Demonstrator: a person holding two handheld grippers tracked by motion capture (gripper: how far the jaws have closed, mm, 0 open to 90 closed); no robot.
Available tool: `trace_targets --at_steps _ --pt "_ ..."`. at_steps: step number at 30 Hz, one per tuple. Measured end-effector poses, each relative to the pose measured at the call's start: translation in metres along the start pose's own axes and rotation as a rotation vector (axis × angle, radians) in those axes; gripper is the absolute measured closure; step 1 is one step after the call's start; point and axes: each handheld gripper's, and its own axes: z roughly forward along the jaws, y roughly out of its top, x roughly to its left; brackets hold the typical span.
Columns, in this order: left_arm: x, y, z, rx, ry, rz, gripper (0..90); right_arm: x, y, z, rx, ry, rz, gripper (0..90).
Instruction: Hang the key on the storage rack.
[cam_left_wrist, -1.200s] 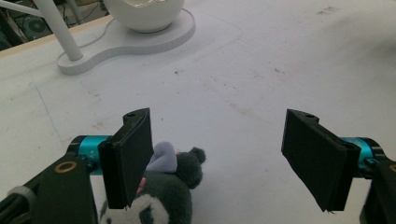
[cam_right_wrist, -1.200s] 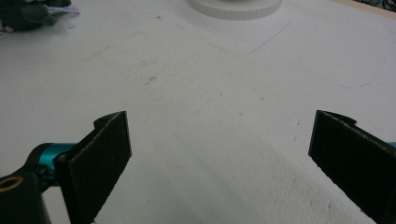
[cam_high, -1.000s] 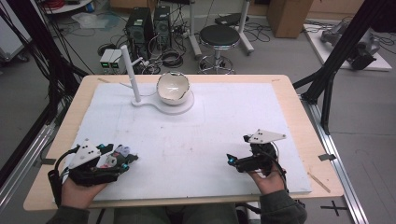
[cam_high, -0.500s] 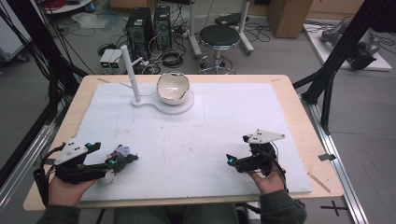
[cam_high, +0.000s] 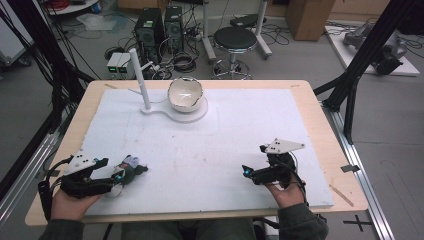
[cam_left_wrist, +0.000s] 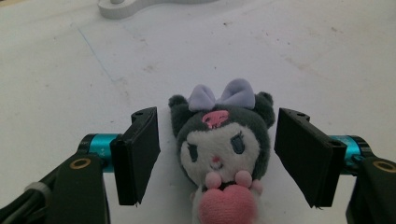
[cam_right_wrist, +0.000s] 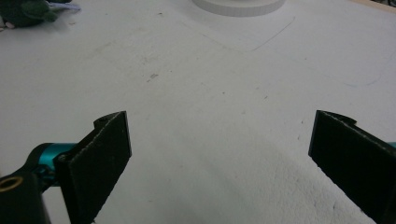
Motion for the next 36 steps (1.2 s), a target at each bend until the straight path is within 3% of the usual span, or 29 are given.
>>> trace_targets --at_steps 7,15,27,29,36 --pt "0.000 -0.007 0.010 0.064 -0.020 -0.005 31.3 0.000 0.000 0.000 -0.001 0.001 -0.002 4.8" --pt "-0.001 -0.011 0.019 0.102 -0.026 -0.010 32.5 0.000 0.000 0.000 -0.002 0.002 0.001 4.8" --pt "-0.004 -0.011 0.023 0.108 -0.065 -0.008 32.9 0.000 0.000 -0.001 -0.005 0.000 0.003 4.8" --pt "-0.006 -0.010 0.024 0.097 -0.066 -0.017 32.6 -0.001 0.000 0.000 -0.004 -0.001 0.001 4.8" --pt "-0.006 -0.012 0.028 0.128 -0.044 0.004 30.7 0.000 0.000 0.000 -0.003 -0.001 0.000 4.8"
